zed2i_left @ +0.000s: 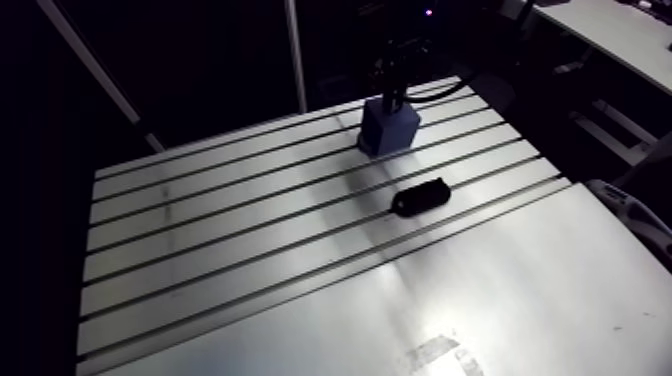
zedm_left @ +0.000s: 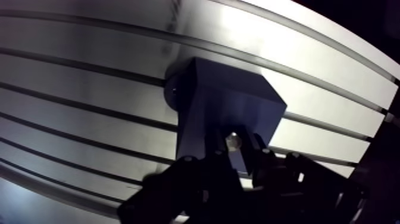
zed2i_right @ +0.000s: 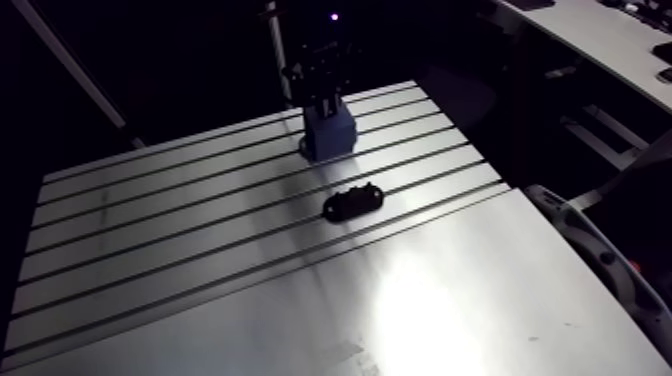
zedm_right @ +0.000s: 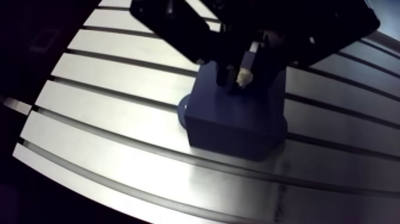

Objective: Pick up the M10 bolt and insert it into the hex recess until seated.

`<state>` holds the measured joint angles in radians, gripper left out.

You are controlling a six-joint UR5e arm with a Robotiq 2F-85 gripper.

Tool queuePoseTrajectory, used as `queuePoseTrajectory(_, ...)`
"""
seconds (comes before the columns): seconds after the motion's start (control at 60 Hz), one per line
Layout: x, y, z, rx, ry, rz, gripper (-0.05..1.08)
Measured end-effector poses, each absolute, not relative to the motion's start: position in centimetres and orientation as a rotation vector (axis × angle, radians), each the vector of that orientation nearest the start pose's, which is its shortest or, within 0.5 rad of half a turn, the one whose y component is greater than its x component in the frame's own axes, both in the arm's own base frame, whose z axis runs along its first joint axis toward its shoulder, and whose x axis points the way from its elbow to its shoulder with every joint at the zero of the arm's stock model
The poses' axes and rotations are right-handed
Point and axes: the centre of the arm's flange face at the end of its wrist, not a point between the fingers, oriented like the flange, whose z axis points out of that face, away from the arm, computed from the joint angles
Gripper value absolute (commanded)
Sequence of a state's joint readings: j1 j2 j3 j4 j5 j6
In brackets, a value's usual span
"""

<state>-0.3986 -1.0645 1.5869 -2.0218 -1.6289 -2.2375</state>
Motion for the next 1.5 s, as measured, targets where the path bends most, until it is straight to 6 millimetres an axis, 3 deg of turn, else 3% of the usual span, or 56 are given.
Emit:
queuePoseTrajectory(0.75, -64.0, 12.4, 23.5, -0.66, 2.981, 0.01, 0.76)
queuePoseTrajectory(0.817, -64.0, 12.3, 23.4, -0.68, 2.974, 0.008, 0.71)
queuePoseTrajectory(0.917, -63.9, 12.1, 23.3, -0.696, 2.969, 0.006, 0.53)
queuePoseTrajectory(0.933, -63.9, 12.1, 23.3, -0.697, 2.968, 0.006, 0.44)
queuePoseTrajectory(0.95, -63.9, 12.1, 23.3, -0.699, 2.968, 0.006, 0.44)
queuePoseTrajectory(0.983, -63.9, 12.1, 23.3, -0.702, 2.967, 0.006, 0.24)
queuePoseTrajectory(1.0, -63.9, 12.1, 23.3, -0.703, 2.967, 0.007, 0.24)
queuePoseTrajectory(1.017, -63.9, 12.0, 23.3, -0.703, 2.967, 0.007, 0.12)
queuePoseTrajectory(1.067, -63.9, 12.0, 23.3, -0.702, 2.97, 0.009, 0.05)
queuePoseTrajectory(1.5, -64.2, 12.3, 25.2, -0.582, 3.046, 0.046, 0.02)
